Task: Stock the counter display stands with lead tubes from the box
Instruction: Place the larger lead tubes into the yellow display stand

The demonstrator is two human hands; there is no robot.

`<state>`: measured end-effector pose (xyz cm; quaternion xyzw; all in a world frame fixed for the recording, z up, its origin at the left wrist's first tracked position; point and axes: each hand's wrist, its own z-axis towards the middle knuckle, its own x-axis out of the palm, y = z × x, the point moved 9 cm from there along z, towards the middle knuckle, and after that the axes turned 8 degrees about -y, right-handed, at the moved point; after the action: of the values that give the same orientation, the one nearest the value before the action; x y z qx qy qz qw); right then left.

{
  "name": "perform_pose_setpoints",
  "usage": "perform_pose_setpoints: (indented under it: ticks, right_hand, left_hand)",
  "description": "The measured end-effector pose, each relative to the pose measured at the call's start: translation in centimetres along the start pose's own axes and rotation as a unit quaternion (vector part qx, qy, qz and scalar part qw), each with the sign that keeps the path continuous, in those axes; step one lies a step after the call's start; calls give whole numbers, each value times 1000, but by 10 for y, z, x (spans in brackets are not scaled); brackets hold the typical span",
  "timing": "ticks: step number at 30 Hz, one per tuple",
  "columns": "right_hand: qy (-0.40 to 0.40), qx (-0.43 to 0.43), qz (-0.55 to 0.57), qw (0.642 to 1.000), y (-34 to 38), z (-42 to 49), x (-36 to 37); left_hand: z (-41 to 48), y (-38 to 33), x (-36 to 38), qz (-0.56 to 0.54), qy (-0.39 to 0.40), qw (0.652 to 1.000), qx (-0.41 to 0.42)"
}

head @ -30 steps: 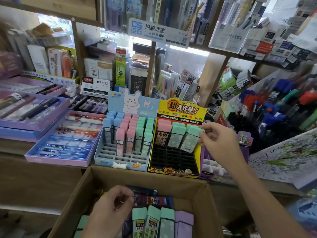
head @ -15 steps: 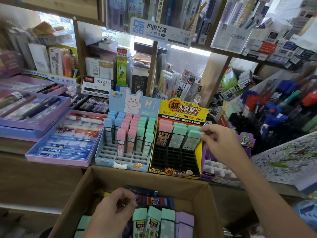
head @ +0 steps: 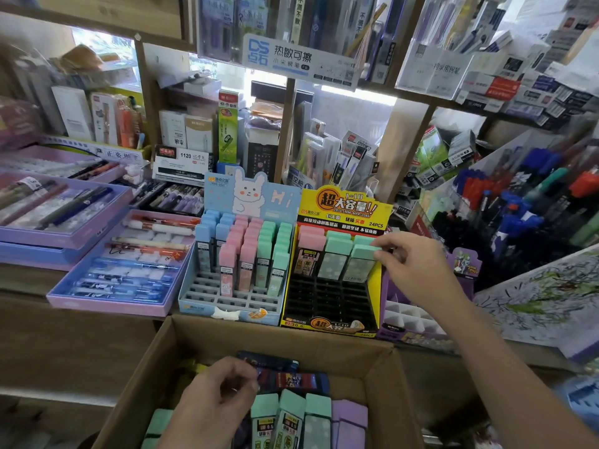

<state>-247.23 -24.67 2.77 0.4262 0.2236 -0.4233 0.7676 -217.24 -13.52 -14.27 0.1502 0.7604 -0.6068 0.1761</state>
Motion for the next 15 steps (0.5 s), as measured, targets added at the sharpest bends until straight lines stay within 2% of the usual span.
perform_pose_setpoints:
  ticks: [7,15]
  right_hand:
    - [-20,-19,46,999,10,3,8]
    - [1,-17,73,997,20,0,24]
  left_hand:
    - [1,2,0,2,-10,1000,-2]
    - [1,2,-1,3,-8,1000,-4]
